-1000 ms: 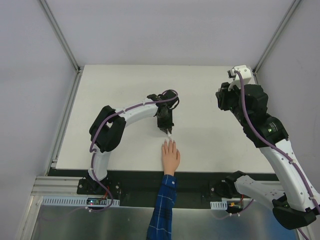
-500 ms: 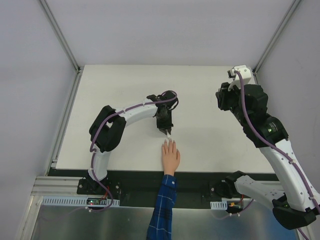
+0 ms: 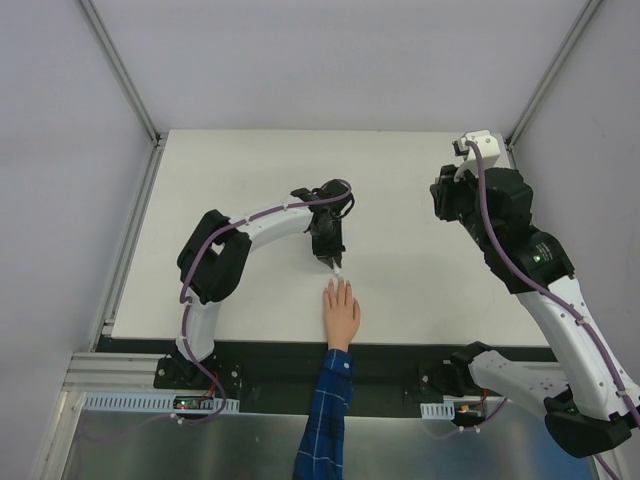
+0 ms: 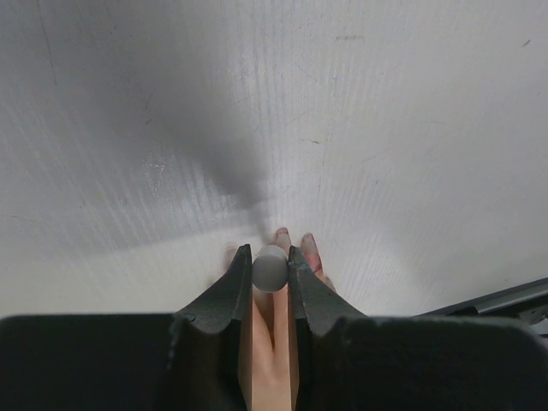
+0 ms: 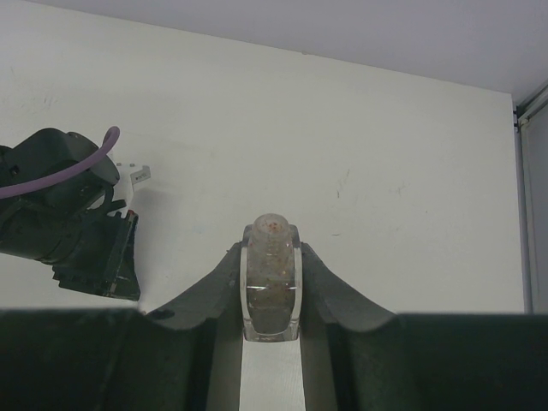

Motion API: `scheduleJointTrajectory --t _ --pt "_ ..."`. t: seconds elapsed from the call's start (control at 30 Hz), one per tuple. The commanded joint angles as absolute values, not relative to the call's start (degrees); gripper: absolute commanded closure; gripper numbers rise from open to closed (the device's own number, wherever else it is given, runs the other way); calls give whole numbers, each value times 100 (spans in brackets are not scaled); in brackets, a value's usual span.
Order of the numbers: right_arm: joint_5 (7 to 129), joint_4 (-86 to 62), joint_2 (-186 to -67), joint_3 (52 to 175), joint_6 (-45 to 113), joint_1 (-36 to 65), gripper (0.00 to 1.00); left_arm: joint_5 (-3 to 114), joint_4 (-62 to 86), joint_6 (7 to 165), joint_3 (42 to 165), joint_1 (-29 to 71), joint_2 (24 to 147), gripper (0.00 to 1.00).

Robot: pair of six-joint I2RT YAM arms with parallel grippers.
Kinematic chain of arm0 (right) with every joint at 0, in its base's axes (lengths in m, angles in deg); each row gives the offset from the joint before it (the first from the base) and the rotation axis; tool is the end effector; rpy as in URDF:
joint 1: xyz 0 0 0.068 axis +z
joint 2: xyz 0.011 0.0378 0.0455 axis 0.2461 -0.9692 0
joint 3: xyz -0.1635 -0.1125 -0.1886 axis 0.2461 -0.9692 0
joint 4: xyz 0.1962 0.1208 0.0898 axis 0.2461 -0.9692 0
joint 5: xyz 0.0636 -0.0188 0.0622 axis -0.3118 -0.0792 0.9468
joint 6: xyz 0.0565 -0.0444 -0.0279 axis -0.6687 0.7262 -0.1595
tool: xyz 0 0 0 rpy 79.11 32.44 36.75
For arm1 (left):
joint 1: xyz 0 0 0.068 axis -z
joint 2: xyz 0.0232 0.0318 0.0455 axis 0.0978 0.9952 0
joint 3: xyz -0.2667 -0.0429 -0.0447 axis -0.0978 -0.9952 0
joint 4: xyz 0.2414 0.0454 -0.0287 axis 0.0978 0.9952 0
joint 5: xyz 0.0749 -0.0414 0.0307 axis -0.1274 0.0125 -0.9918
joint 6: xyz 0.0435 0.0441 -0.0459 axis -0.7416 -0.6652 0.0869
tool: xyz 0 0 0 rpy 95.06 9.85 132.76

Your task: Paint the nails

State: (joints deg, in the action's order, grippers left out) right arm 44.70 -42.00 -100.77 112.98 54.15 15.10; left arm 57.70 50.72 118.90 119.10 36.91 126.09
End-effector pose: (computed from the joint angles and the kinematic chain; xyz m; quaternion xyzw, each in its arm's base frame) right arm 0.1830 0.0828 0.4397 -0.1991 0.7433 -0.0168 0.6384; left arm 0.3064 -0.2971 0.1681 0.0054 0.9726 -0.2121 0.0953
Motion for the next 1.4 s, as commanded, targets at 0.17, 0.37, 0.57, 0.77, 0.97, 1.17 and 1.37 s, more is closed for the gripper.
scheduleJointTrajectory --t 0.17,0.37,0.57,0.77,0.97,1.17,1.37 --pt "4499 -4097 -10048 11310 5357 1528 100 5940 5123 11916 12112 3711 12660 100" --pt "4498 -4106 -10048 11310 5366 1528 100 5983 5123 11872 12165 3711 12687 100" --pt "4490 -4106 -10048 11319 5383 1520 100 6062 5114 11864 12182 3684 12783 100" --pt "4490 -4097 -10065 11310 5375 1528 100 6036 5114 11811 12209 3684 12792 100" --pt "4498 -4097 -10074 11301 5375 1528 100 5992 5123 11758 12314 3675 12836 100" --pt "4481 -4097 -10066 11310 5375 1528 100 6009 5123 11767 12314 3640 12889 100" --pt "4455 -4106 -10083 11292 5383 1520 100 6027 5123 11802 12244 3614 12898 100"
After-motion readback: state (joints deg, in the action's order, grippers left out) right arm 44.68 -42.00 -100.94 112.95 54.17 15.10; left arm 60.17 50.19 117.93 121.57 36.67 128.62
